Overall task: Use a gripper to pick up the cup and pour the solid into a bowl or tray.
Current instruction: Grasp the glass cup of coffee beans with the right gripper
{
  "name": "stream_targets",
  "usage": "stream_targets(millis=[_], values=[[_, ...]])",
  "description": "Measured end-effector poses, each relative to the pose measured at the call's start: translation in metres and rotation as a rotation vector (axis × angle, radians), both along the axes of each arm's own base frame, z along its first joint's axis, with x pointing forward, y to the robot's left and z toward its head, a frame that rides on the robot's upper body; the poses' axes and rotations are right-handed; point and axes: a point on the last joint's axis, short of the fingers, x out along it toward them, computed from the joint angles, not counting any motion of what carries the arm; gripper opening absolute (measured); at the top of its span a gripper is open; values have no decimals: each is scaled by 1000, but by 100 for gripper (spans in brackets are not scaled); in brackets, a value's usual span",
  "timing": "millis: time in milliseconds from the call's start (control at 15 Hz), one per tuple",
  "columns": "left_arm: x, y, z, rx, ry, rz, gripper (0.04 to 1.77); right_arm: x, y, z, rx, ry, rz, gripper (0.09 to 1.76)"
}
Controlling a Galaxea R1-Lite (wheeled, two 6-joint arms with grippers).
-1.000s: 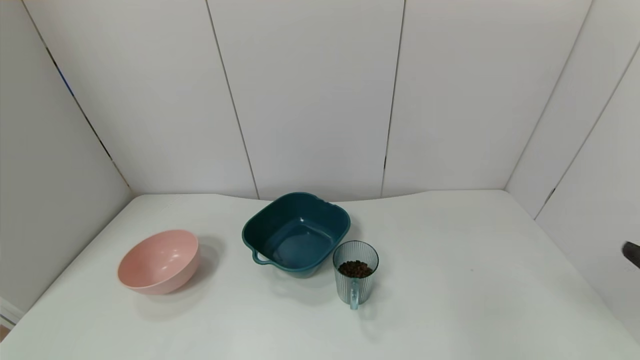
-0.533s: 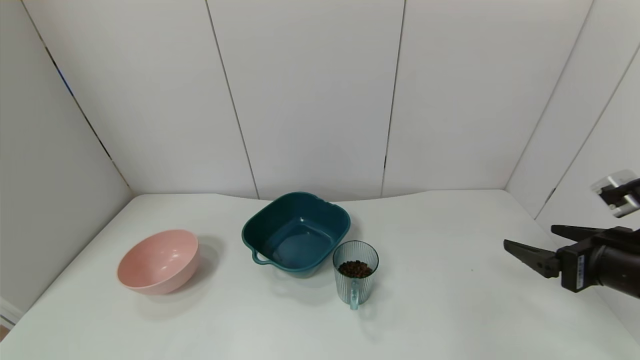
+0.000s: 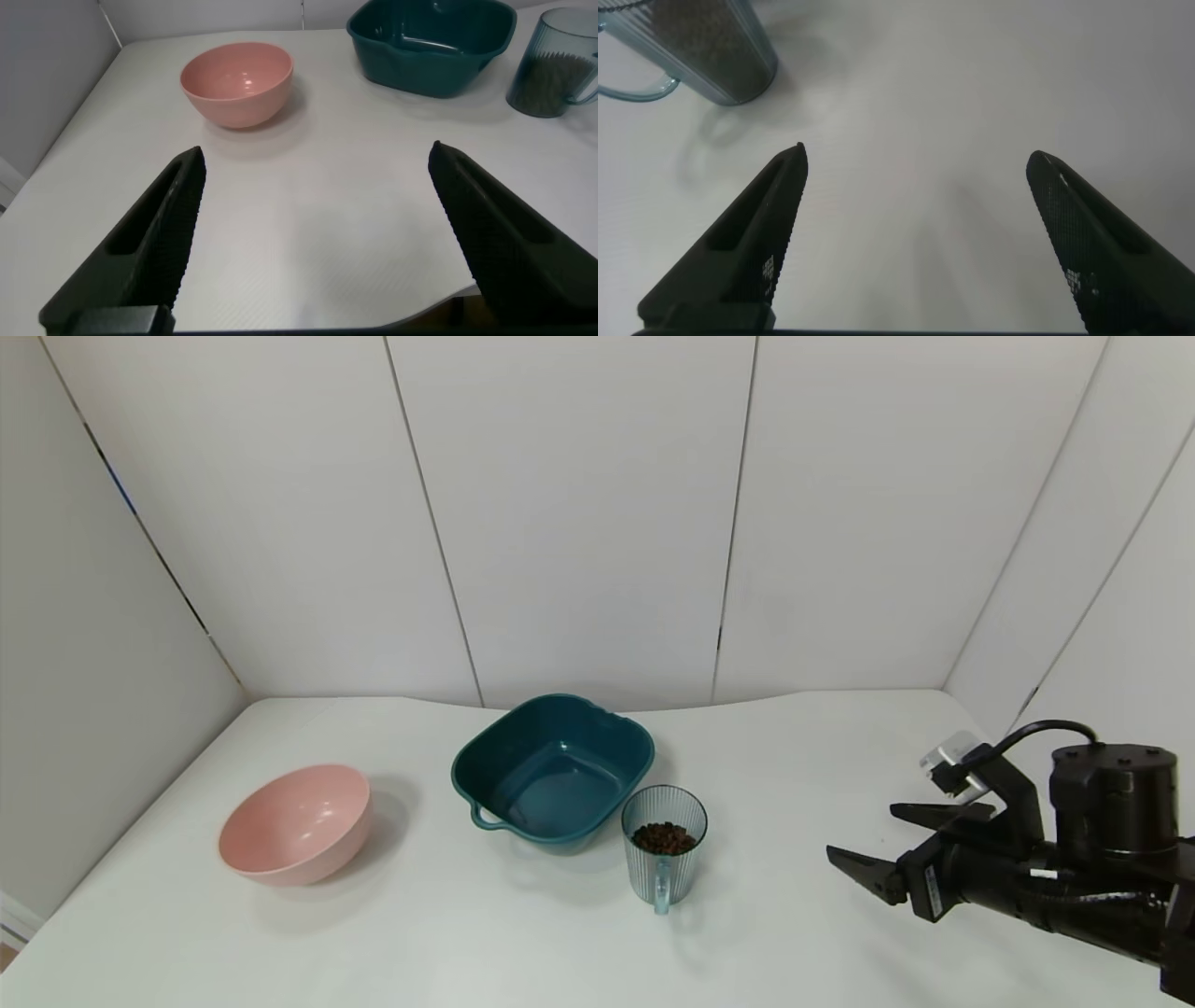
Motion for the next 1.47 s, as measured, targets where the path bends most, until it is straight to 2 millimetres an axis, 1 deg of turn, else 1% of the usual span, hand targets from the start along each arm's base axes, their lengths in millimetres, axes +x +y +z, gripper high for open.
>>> stream_targets(millis=[200,400,600,1133,1467], values=[[0,0,0,0,0,0,172,5,10,-21,16,21,69,171],[0,0,0,0,0,0,172,12,21,-36,50,19,143,171],[0,0,0,0,0,0,172,14,32,-47,87,46,246,171],[0,0,0,0,0,0,172,33,60,-63,152,-12,402,171],[0,0,0,0,0,0,172,52,70,-70,165,-25,427,171]])
